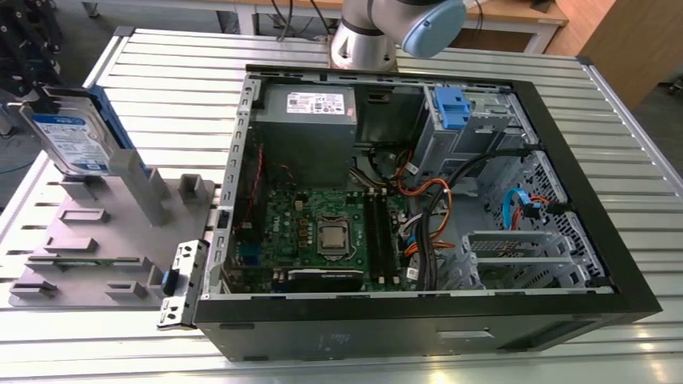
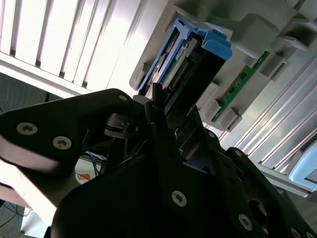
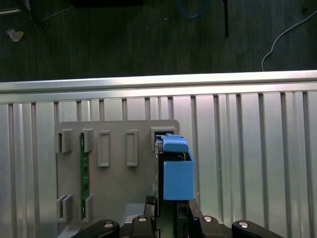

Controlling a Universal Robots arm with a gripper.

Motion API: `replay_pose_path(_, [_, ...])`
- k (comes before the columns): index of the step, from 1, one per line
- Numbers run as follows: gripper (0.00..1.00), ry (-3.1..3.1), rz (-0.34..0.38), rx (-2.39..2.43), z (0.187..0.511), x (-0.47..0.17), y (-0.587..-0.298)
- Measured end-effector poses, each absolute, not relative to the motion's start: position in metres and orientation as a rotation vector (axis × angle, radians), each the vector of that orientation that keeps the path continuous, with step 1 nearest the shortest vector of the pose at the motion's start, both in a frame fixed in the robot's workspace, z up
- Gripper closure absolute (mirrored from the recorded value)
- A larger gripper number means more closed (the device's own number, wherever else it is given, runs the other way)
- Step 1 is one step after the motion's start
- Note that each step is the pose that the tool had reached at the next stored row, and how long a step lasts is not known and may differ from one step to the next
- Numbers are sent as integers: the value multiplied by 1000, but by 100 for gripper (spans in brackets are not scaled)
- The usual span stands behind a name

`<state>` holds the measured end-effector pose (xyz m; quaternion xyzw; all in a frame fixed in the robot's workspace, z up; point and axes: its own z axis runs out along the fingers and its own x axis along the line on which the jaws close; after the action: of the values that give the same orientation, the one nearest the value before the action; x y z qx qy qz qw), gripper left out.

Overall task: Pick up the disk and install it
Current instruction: 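Pick up the disk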

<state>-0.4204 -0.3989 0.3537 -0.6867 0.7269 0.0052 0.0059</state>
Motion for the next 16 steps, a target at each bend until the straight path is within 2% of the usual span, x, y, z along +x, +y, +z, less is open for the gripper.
replay_pose_path(16, [65,2275,16,-2149,377,-420,-399])
